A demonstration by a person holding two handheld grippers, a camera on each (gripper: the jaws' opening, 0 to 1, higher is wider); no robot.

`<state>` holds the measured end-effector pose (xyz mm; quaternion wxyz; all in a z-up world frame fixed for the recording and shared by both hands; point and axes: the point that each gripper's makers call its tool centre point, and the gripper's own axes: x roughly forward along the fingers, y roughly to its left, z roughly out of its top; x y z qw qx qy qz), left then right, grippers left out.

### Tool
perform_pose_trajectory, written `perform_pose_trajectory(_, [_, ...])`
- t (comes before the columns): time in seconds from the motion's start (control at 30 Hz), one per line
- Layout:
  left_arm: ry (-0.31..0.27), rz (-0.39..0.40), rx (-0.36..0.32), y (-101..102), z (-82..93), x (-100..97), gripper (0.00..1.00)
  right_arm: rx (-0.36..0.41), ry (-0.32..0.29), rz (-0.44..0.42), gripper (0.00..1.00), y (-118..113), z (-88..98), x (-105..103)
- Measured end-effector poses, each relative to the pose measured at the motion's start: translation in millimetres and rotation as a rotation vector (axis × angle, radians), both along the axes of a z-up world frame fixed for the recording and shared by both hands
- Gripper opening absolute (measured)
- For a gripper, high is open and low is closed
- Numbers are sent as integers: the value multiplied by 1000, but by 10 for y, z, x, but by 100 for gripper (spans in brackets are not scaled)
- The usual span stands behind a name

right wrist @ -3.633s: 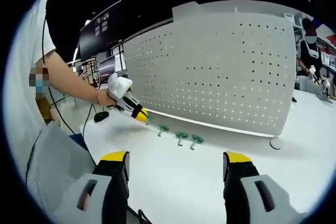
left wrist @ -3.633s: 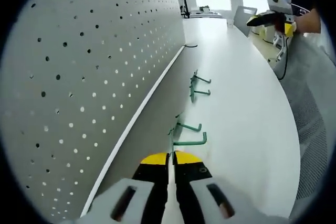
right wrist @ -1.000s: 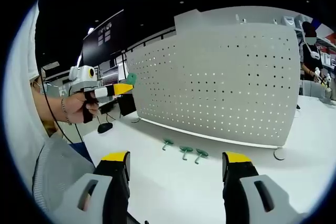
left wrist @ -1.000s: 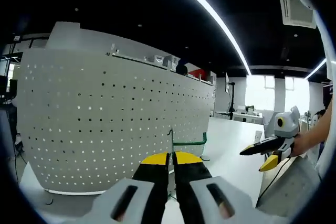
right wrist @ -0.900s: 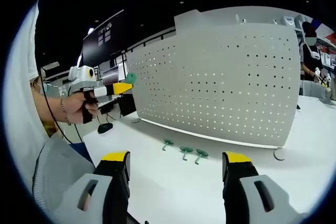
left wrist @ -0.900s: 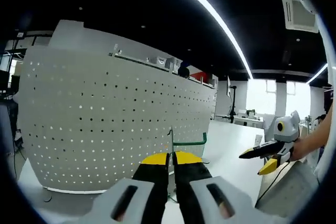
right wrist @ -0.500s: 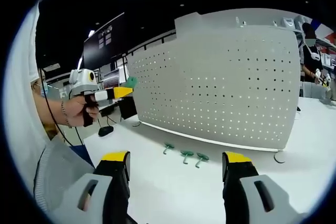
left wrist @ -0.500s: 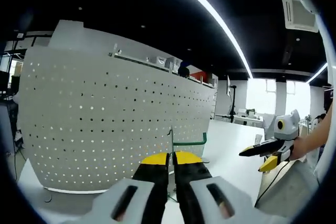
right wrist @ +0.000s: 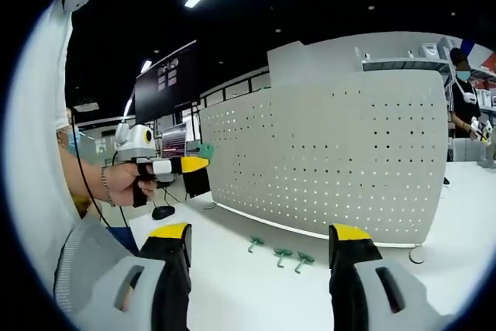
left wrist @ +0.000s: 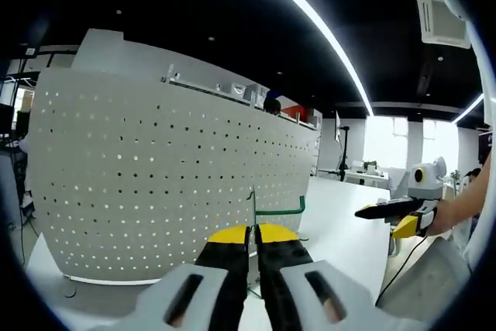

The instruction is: Insert the hook assembly into the mounting plate slot until the hook locks in place.

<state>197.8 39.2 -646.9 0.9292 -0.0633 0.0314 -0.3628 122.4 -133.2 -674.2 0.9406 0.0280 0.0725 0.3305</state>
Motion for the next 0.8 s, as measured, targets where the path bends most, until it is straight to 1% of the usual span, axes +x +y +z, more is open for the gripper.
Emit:
perform_pose_trajectory(0.13, [3,-3,3,-18,-19,-8,3,20,-16,38,67,100,70,-13])
perform_pose_trajectory(0.2, [3,-4,4,-29,-30,-16,3,47,-26,57,67,169,119,-7])
perform_pose_trajectory(0.27, [5,-6,4,-39,-38,-21,3,38,-32,67,65,226,131,10])
perform_pose_trajectory(0.47, [4,-9,3,-83,-27,-45,3,52,-42,98,63,369,208,54])
perform_pose_trajectory(0.63, [0,-15,7,-147,-23,-72,3,69,-51,120,63,475,265,93])
perform_pose_trajectory(0.8, [-1,-17,5,-166,-18,-77,3,85,-62,133,62,569,330,160])
